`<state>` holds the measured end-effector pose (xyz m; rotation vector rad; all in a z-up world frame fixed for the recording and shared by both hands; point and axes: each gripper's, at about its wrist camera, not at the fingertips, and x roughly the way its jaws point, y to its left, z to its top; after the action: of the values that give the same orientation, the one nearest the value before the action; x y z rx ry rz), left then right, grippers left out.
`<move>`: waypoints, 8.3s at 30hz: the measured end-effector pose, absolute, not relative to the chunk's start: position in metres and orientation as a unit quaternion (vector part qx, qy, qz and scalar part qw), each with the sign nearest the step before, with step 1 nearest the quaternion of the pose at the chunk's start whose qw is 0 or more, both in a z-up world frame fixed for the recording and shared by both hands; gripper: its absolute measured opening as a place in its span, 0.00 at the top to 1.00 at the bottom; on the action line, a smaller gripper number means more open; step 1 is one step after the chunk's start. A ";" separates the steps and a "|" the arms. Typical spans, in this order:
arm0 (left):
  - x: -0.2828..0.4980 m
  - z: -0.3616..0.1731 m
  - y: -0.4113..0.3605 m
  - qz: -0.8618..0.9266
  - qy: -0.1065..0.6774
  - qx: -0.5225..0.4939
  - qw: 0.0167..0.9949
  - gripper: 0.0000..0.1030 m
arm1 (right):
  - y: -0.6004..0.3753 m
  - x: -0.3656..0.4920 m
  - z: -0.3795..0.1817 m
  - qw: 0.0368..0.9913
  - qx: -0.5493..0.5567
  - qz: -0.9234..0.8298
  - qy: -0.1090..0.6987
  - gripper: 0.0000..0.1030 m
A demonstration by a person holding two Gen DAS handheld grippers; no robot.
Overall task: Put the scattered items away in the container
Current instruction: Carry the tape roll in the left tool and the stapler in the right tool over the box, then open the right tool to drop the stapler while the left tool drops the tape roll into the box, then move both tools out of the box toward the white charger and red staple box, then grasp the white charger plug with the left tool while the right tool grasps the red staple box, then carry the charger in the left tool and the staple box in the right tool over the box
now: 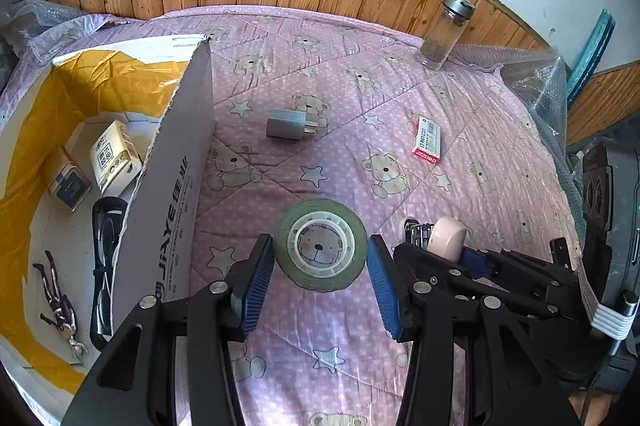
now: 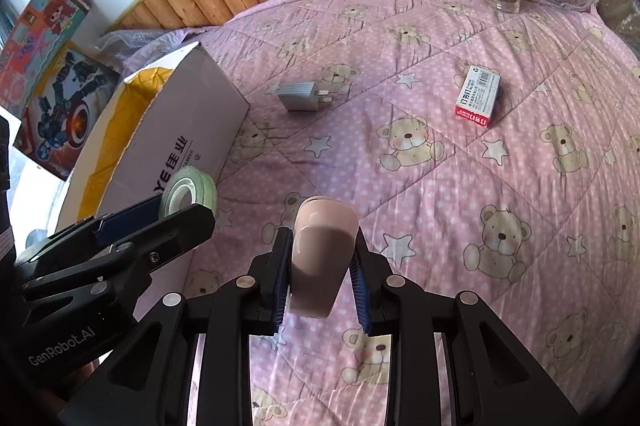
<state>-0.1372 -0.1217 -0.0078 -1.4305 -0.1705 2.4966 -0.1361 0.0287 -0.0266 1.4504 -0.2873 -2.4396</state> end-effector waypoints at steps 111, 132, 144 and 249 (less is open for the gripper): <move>-0.112 0.011 -0.334 0.845 -0.130 -0.519 0.022 0.50 | -0.211 -0.171 0.038 0.278 0.478 -0.824 0.122 0.65; -0.063 0.038 -0.306 0.859 -0.114 -0.498 0.025 0.50 | -0.187 -0.120 0.065 0.291 0.450 -0.838 0.106 0.65; -0.035 0.061 -0.265 0.888 -0.063 -0.452 0.057 0.50 | -0.108 -0.078 0.074 0.279 0.424 -0.861 0.003 0.65; -0.118 0.018 -0.128 0.857 -0.073 -0.484 0.165 0.50 | 0.040 -0.124 -0.011 0.116 0.469 -0.871 -0.086 0.85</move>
<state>-0.1182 -0.1282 0.0184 -1.3778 -0.2078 2.4408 -0.1239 0.0402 -0.0110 1.3739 -0.2531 -2.5520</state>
